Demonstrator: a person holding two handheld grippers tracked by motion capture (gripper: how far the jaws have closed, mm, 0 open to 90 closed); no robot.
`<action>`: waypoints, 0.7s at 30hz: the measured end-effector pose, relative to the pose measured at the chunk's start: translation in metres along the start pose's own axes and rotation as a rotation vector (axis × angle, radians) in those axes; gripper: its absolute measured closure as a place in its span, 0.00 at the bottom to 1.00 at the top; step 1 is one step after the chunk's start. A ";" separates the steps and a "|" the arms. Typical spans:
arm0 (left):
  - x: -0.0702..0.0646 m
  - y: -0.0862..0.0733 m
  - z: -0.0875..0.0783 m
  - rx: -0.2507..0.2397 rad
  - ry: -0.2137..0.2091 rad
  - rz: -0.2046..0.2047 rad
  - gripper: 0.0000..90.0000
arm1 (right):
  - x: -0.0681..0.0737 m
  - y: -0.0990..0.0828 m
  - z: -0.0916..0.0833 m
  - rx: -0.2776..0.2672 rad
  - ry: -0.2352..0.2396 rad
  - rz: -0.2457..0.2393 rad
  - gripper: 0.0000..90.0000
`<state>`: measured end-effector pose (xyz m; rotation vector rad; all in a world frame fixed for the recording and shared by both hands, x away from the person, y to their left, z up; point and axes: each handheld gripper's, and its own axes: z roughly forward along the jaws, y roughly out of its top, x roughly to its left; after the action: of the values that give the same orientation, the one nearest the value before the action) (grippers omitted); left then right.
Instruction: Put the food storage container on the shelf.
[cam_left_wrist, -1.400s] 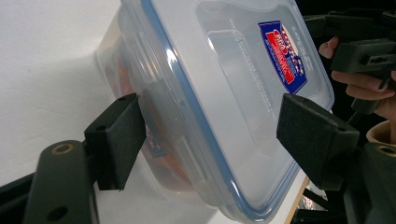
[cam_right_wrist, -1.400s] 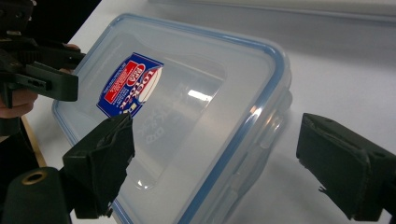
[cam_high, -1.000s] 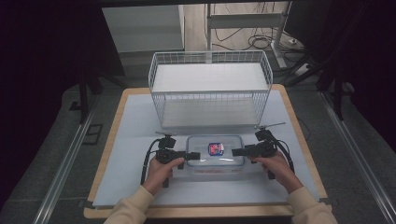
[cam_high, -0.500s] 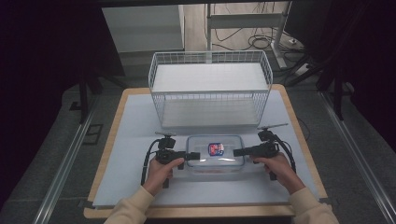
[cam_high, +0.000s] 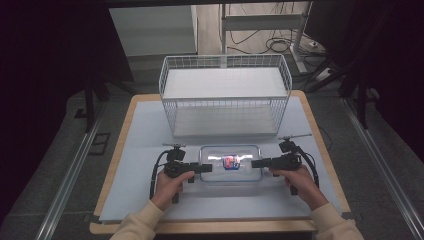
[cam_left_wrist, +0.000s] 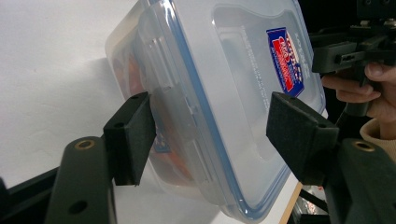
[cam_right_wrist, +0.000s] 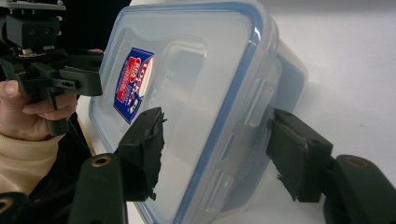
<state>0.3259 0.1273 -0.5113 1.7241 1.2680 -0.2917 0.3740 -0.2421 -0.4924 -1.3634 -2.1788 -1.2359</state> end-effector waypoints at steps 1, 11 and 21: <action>0.000 0.000 0.000 -0.002 0.000 0.005 0.38 | 0.001 0.000 -0.001 0.001 0.000 0.001 0.43; -0.003 -0.005 -0.006 -0.015 -0.009 0.035 0.43 | 0.004 -0.004 -0.006 -0.011 0.004 -0.023 0.48; -0.001 -0.009 -0.011 -0.030 -0.035 0.050 0.48 | 0.005 -0.008 -0.010 -0.020 0.021 -0.032 0.52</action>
<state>0.3143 0.1350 -0.5097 1.7158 1.1964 -0.2712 0.3629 -0.2487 -0.4870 -1.3226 -2.1881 -1.2813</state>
